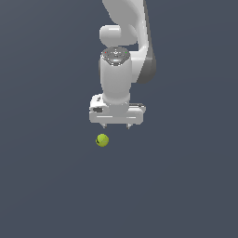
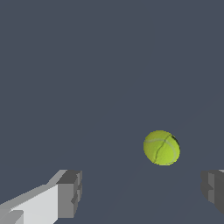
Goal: Pick up the object and move it to a goal position.
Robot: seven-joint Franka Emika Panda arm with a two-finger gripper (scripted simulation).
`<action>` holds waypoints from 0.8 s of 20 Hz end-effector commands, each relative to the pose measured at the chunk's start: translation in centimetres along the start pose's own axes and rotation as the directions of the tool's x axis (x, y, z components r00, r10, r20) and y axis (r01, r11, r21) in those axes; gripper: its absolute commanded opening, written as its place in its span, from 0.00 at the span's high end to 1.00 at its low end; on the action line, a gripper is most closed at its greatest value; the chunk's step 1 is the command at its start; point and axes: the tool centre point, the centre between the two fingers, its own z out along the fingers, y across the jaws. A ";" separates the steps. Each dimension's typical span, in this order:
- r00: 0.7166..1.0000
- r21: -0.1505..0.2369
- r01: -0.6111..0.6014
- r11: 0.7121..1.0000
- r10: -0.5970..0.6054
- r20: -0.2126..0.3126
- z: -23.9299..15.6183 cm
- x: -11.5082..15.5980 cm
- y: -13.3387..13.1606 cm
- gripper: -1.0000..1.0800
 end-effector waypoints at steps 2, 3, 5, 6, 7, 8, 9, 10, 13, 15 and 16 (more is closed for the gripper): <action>1.000 0.000 0.001 1.000 -0.001 0.000 0.0 0.0 0.0 0.04; 1.000 0.001 0.004 1.000 -0.004 -0.002 -0.1 0.0 -0.1 0.04; 1.000 0.004 0.015 1.000 -0.015 -0.007 -0.3 0.0 -0.5 0.04; 1.000 0.005 0.024 1.000 -0.024 -0.011 -0.4 0.0 -0.9 0.04; 0.999 0.007 0.035 0.999 -0.035 -0.015 -0.7 0.1 -1.2 0.04; 0.999 0.008 0.045 0.999 -0.045 -0.019 -0.9 0.1 -1.6 0.04; 0.998 0.009 0.053 0.999 -0.052 -0.022 -1.1 0.1 -1.8 0.04; 0.998 0.009 0.058 0.998 -0.058 -0.024 -1.2 0.1 -2.0 0.04; 0.998 0.009 0.061 0.998 -0.061 -0.024 -1.3 0.1 -2.1 0.04; 0.998 0.009 0.051 0.999 -0.051 -0.022 -1.0 0.1 -1.8 0.04; 0.999 0.010 0.043 0.999 -0.043 -0.020 -0.7 0.1 -1.5 0.04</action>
